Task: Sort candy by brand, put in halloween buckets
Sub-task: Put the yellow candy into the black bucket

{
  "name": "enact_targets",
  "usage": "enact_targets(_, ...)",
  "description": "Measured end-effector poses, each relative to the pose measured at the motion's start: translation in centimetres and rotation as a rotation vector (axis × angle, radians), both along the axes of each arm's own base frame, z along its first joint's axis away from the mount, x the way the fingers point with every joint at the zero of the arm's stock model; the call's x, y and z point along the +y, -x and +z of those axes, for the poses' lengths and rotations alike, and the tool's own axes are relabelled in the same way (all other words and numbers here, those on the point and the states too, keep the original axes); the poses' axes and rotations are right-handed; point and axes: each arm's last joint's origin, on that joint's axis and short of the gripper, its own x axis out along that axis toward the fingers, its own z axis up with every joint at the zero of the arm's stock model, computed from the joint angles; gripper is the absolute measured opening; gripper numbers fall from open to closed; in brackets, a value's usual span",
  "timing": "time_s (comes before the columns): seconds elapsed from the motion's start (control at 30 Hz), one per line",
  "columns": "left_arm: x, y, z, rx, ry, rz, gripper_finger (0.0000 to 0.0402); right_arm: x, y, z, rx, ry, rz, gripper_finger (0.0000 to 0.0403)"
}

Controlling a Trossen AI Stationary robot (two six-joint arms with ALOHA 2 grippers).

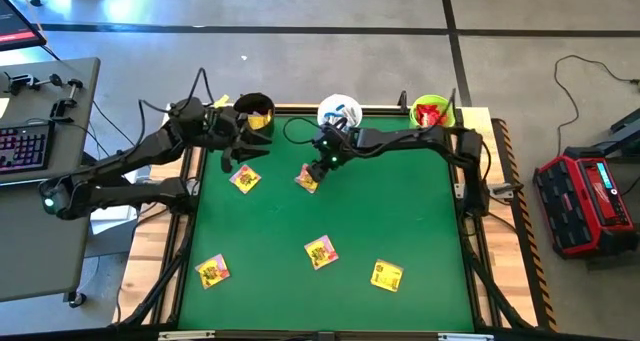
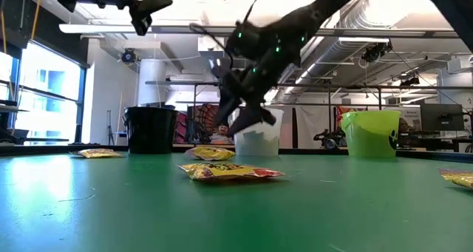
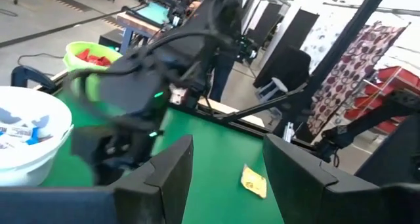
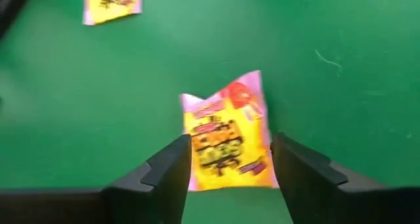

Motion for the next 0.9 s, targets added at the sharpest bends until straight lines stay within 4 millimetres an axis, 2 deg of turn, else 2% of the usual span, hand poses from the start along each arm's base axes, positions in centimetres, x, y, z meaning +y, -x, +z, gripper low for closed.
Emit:
enact_targets(0.23,-0.6,0.9,0.3,-0.003,0.0,-0.007,0.0175,-1.5,-0.3,-2.4,0.024,-0.006,-0.019,0.0201)
enact_targets(0.47,-0.6,0.9,0.2,0.005,0.013,-0.007,0.0175,-1.6,-0.6,-4.3,0.06,-0.002,-0.025,0.0201)
enact_targets(0.57,-0.6,0.9,0.2,0.005,0.015,-0.007,0.0174,-1.4,-0.7,-4.4,0.06,-0.001,-0.018,0.0191)
enact_targets(0.67,-0.6,0.9,0.2,0.006,0.022,-0.006,0.0174,-1.0,-0.8,-4.4,0.057,0.008,0.002,0.0156)
enact_targets(0.87,-0.6,0.9,0.2,0.007,0.021,0.003,0.0174,-0.6,-0.9,-4.5,0.047,-0.006,0.056,0.0023)
enact_targets(0.9,-0.6,0.9,0.2,0.008,0.021,0.011,0.0174,-0.6,-0.9,-4.5,0.048,-0.005,0.06,0.0012)
